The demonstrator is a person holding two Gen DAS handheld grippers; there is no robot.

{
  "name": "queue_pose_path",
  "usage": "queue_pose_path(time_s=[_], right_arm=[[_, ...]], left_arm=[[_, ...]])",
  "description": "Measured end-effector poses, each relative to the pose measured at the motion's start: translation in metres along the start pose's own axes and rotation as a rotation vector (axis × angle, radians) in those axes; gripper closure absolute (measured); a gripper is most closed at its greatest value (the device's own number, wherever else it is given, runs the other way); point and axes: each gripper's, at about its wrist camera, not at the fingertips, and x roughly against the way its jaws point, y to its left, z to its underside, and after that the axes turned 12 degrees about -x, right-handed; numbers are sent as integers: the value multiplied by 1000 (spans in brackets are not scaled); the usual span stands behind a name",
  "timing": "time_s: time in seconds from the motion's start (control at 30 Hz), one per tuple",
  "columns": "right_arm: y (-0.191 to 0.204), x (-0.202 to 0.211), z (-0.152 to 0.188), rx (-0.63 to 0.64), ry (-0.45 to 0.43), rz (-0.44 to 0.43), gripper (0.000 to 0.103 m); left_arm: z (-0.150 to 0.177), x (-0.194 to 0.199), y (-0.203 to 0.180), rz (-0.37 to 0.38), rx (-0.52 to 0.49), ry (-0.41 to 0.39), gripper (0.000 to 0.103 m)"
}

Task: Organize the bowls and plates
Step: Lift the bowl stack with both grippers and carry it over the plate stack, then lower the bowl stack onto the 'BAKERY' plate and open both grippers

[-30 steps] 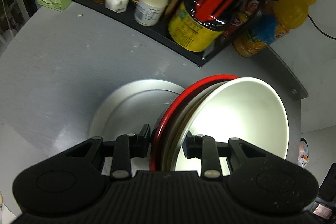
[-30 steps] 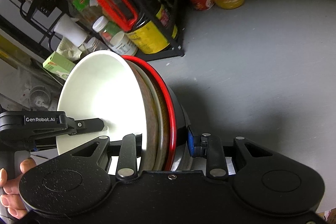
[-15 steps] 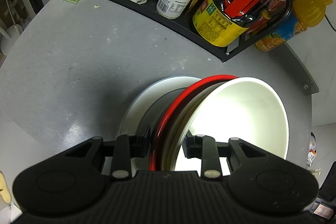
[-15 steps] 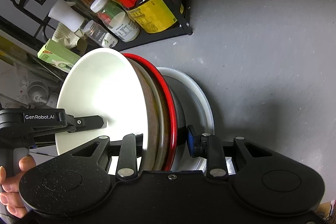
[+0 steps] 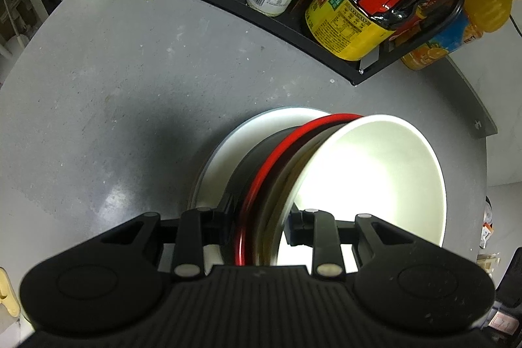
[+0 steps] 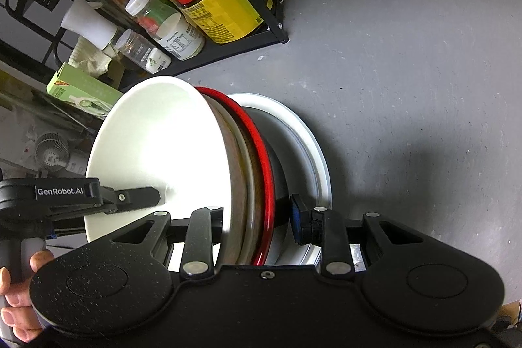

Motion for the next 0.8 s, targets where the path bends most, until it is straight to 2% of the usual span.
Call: queue_pose_path(time_s=[0.1,0.2,0.27,0.3,0.33,0.4,0.5,0.63,0.77,0.8], right_arm=[[1,2,1,-11,-8,-11,68],[-1,9,1,-22,-42,-29,67],[-1,15,0,-35,-63,-44,62],[-1,19,0,-43,-80,-43,55],[-1,22,0,-45,-98,-35,49],[0,30,1,-36,-144,-11,47],[-2,42,2,-43,-193,14,41],[-4,57,7,-30,-257,57,19],[-8,72,14,-16,-316,100,19],[-10,76,15,-19,-327,103,16]], left_arm=[[0,-3,0,-1,-14,14,74],[0,3,-6,-20,-94,-33,70],[-1,6,-10,-24,-136,-41,69],[-2,7,-11,-31,-160,-44,67],[-3,9,-12,-38,-186,-46,65],[-5,12,-15,-51,-225,-45,57],[-8,18,-17,-55,-261,-57,51],[-13,25,-22,-62,-308,-85,44],[-16,32,-34,-74,-354,-127,34],[-17,34,-37,-72,-361,-137,33]])
